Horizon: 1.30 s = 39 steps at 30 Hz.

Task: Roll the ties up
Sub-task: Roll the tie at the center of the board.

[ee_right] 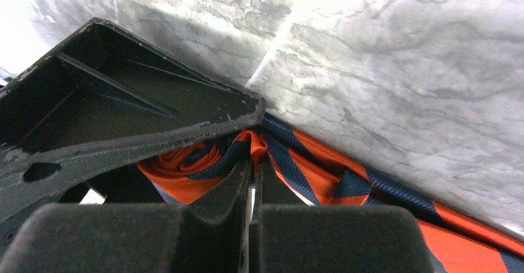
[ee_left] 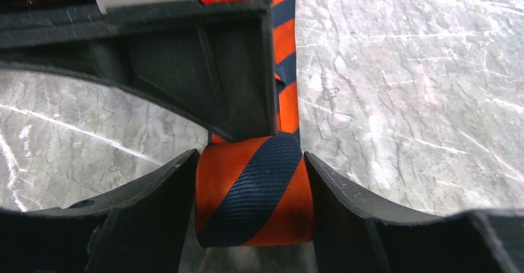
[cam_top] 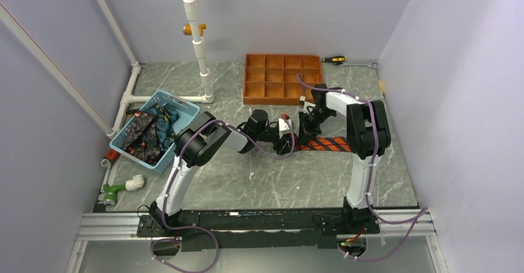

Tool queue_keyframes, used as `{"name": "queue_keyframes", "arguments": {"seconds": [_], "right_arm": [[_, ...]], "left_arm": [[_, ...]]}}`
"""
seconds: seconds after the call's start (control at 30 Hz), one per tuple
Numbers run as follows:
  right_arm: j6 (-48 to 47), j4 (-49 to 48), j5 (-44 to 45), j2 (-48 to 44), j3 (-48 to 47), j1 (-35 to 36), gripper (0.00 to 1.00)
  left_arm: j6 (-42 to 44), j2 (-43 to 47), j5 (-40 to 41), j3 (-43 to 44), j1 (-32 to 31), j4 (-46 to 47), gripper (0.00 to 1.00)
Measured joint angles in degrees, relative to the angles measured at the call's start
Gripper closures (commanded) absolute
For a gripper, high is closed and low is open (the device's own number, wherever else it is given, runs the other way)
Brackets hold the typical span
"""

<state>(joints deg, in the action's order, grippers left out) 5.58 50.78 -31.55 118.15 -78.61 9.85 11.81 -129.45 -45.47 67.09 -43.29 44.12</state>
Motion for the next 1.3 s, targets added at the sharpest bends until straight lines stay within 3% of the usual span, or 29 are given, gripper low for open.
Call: {"name": "queue_keyframes", "arguments": {"seconds": [0.2,0.47,0.6,0.73,0.93,1.07,1.17,1.3], "right_arm": [[0.46,0.96,4.52,0.24,-0.96,3.17,1.0],[1.81,-0.11,4.39,-0.2,-0.09,3.37,1.0],[1.66,-2.91,0.57,-1.09,2.27,3.39,0.83],[0.33,-3.8,-2.25,-1.4,2.84,3.13,0.62],[-4.33,-3.61,-7.26,-2.91,3.3,-1.68,0.53],[-5.11,-4.87,-12.24,-6.32,7.67,-4.68,0.4],[-2.05,-8.04,-15.32,-10.58,12.7,-4.48,0.39],[2.23,-13.42,-17.25,-12.04,14.43,-1.9,0.48]], "left_arm": [[-8.35,-3.3,-0.87,0.04,-0.02,9.31,0.44],[-9.25,-2.84,2.29,-3.23,-0.96,13.44,0.87],[-4.17,0.94,5.42,-6.12,-1.33,8.39,0.96],[0.83,4.22,7.3,-6.38,-1.42,0.28,1.0],[6.88,6.78,8.24,-4.98,-1.27,-9.2,1.0],[8.9,7.06,7.87,-2.03,-1.16,-16.06,1.0],[9.62,7.06,7.82,0.17,-1.14,-20.7,1.0],[10.19,7.13,7.8,1.99,-0.83,-25.4,1.0]]}}
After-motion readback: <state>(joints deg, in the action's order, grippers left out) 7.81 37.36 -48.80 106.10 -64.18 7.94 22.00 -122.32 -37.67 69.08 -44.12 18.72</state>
